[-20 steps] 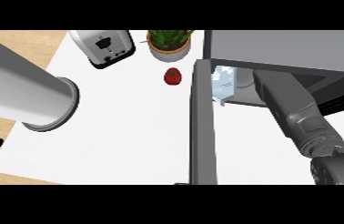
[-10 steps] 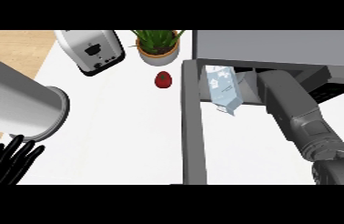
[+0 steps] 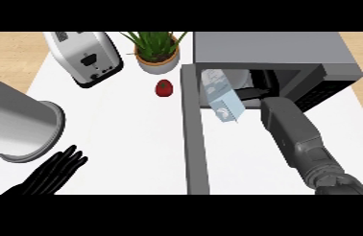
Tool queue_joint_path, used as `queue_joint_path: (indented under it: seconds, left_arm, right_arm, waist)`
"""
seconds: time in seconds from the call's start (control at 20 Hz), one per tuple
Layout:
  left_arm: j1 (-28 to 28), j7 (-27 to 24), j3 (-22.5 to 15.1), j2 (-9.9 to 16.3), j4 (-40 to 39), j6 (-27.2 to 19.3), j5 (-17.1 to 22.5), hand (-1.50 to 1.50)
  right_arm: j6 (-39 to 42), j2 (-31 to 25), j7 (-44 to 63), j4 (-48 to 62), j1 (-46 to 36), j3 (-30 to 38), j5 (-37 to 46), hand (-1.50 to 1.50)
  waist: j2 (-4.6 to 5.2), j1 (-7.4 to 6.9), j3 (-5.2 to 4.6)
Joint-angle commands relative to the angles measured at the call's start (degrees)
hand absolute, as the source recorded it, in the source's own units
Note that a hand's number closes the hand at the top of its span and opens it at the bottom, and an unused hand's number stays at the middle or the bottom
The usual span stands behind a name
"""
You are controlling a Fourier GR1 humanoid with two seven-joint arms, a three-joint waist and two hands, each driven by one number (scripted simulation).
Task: Pick up the milk, place it into the microwave and close the microwave
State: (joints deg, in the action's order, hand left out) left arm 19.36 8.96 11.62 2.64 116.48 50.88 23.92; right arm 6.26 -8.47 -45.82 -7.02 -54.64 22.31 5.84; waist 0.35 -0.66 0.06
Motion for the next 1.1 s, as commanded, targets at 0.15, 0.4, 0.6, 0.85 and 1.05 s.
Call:
queue_joint_path:
  seconds: [0.15,0.4,0.6,0.85,1.05]
  left_arm:
    - [-2.2,-7.9,-5.1,-2.6,-4.7,-1.5,-14.0,-1.5]
    - [-4.1,-10.6,-6.8,-2.6,-8.6,-3.0,-16.5,1.5]
    - [-8.2,-9.9,-9.9,-2.6,-10.7,-6.8,-20.9,1.5]
    - [-13.3,-9.4,-10.5,-2.6,-14.7,-8.4,-27.0,1.5]
    - [-16.1,-15.7,-16.5,-2.6,-20.0,-10.8,-33.9,1.5]
  right_arm:
    - [4.2,4.9,-5.4,-3.3,11.4,-1.8,-0.5,-1.5]
    - [2.0,6.2,-5.4,-7.5,19.1,-5.2,1.3,-1.5]
    - [4.9,2.1,-5.8,-11.8,25.6,-6.5,1.6,-1.5]
    - [7.3,1.2,-8.0,-18.6,35.7,-7.2,0.5,-1.5]
    - [9.8,-1.2,-8.7,-26.1,43.5,-7.4,-1.0,-1.5]
  waist:
    - [-1.06,2.11,-0.17]
    - [-1.49,3.22,-0.27]
    - [-1.6,4.35,-0.31]
    - [-1.58,5.46,-0.38]
    - [-1.2,4.91,-0.4]
